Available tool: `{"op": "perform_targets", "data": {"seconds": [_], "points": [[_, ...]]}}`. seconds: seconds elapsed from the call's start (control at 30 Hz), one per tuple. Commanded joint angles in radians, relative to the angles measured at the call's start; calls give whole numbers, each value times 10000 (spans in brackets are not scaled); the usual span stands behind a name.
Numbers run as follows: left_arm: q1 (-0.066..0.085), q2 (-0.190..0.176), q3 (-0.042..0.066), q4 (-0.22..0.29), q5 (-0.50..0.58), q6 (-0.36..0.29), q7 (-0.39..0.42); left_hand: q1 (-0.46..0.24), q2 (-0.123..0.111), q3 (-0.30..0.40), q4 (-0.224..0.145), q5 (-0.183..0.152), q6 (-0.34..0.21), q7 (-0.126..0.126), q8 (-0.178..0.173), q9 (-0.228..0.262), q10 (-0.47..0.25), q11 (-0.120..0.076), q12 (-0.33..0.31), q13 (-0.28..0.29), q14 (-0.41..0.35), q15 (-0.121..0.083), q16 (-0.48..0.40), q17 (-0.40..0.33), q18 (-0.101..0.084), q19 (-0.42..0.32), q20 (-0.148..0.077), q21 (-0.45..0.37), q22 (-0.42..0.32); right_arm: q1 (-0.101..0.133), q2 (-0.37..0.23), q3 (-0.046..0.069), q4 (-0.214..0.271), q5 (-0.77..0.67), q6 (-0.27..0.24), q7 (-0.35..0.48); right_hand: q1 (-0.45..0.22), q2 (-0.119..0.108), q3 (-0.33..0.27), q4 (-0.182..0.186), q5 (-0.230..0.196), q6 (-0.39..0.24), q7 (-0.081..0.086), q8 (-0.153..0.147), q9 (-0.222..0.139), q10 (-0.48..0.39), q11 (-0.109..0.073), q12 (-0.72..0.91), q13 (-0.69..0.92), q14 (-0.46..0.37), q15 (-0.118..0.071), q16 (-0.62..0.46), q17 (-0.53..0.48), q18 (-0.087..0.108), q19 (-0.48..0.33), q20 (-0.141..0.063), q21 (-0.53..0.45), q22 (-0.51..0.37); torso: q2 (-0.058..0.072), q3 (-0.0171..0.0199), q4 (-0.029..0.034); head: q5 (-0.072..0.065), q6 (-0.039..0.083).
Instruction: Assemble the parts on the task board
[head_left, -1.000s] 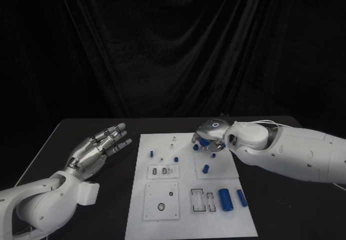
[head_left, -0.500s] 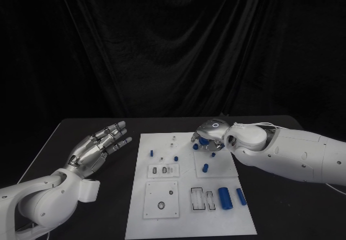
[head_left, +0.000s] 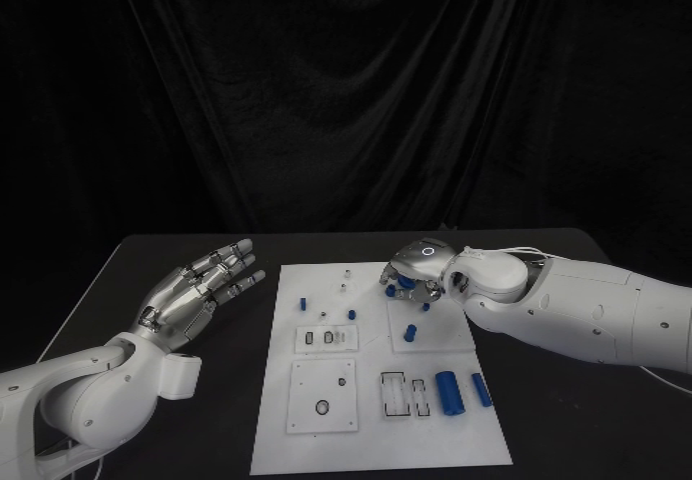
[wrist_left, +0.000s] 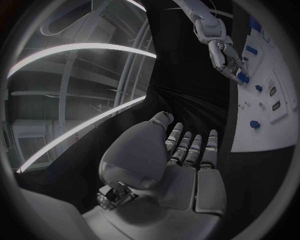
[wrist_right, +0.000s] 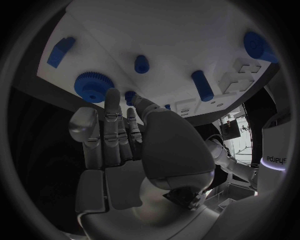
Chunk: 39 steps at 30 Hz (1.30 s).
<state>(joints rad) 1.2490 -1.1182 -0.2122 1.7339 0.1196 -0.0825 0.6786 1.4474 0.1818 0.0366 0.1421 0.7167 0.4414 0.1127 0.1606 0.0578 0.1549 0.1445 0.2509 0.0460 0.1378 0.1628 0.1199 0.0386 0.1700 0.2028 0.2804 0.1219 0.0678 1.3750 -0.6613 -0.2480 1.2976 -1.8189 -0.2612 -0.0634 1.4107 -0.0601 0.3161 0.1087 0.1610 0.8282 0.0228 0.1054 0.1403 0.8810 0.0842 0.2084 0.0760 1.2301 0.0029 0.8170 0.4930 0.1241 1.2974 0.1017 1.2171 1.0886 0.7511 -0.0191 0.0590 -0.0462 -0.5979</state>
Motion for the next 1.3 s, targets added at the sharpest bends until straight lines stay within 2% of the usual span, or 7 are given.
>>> {"op": "perform_targets", "data": {"seconds": [0.03,0.23,0.3,0.43,0.63,0.9,1.3], "points": [[14,33,7,-24,46,177,1002,-20,17,76,-10,-21,23,73,35,4,2,66,36,6,3,68,45,0,80,-24,79,48,-2,-50,41,7,-69,-93,-166,34,5,60,84,3,-71,107,4,-42,15,117,-18,-59,8,89,-32,58,21,-193,85,-37,99,86,-8,1,-3,22,-62],[13,98,8,-102,69,195,968,-24,17,88,-13,-24,18,82,34,3,4,75,46,7,17,76,59,4,78,-17,82,53,0,-111,105,7,-159,-93,-108,59,-1,-23,327,51,-70,501,68,12,83,560,-140,-217,-30,418,-198,434,200,-408,645,-179,935,1220,-12,0,-5,60,-191],[12,116,8,-119,84,200,962,-24,17,88,-13,-24,18,82,34,3,4,75,46,7,17,76,59,4,78,-17,82,53,0,-136,130,7,-198,-93,-93,68,38,-33,446,42,-52,576,68,1,95,696,-177,-292,-48,798,-246,1206,1171,-297,327,-215,589,787,-16,0,-6,61,-221],[12,134,8,-137,98,209,953,-28,17,101,-17,-26,28,91,39,5,4,81,53,7,26,88,69,6,76,-7,88,60,3,-190,169,7,-275,-93,-246,139,146,8,617,-7,-22,795,94,70,144,974,-242,-303,-41,878,-295,1434,1427,-319,379,-255,675,936,-17,1,-7,66,-247],[11,143,9,-168,107,232,919,-30,16,109,-19,-27,19,97,36,4,1,86,54,7,23,95,68,5,74,-11,90,57,1,-262,226,7,-422,-93,-1225,272,532,84,923,-255,-222,1753,381,487,503,2217,-608,-339,-14,1119,-551,1988,2142,-388,582,-433,953,1373,-22,2,-10,110,-280],[8,156,9,-229,109,300,888,-33,16,119,-22,-30,10,104,33,3,-6,93,50,6,21,101,68,4,73,-10,92,58,1,-275,203,9,-411,-93,-2309,318,513,95,607,-255,-680,2617,420,1021,1183,3253,-705,-669,-30,1435,-683,2426,2813,-452,769,-542,1166,1755,-28,4,-12,153,-348],[5,208,10,-307,176,297,842,-36,19,137,-26,-36,21,114,38,5,-4,102,65,7,25,111,75,5,69,-6,95,60,2,250,751,17,-527,147,-2402,192,421,74,414,-152,-994,2591,416,1063,1449,3375,-688,-986,-57,1652,-722,2793,3361,-540,1017,-578,1452,2157,-38,2,-16,320,-448]]}}
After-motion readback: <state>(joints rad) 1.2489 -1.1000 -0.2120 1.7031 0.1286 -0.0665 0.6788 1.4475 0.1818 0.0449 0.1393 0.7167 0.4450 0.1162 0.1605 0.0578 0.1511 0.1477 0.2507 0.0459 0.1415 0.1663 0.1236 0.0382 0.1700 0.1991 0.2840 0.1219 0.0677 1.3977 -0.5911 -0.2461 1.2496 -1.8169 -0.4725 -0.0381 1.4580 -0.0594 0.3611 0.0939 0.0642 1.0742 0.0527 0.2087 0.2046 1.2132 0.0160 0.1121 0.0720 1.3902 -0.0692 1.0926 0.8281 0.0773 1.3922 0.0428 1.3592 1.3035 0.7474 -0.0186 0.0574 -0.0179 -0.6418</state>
